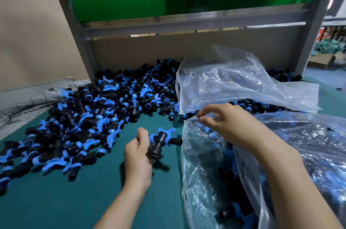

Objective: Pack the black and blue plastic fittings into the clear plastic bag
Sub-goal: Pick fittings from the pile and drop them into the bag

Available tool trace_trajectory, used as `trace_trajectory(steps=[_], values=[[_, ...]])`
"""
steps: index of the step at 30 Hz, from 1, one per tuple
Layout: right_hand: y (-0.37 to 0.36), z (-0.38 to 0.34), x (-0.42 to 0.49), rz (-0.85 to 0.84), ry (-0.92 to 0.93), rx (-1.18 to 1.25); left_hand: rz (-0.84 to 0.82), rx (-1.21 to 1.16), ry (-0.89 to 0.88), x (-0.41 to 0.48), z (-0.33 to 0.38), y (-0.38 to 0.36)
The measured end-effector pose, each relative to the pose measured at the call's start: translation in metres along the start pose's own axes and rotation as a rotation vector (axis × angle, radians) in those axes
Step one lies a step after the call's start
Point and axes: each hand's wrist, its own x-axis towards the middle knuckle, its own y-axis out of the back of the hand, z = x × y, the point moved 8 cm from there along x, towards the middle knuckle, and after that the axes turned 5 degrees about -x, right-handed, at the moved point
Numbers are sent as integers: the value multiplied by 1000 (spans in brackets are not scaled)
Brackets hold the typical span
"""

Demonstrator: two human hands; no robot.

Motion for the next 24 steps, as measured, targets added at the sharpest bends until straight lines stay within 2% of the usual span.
trace_trajectory(steps=[17, 24], values=[[2, -3, -2, 5, 2, -22, 44, 179, -57, -2, 9, -4], [15, -10, -4, 127, 9, 3, -115, -97, -119, -20, 28, -15]])
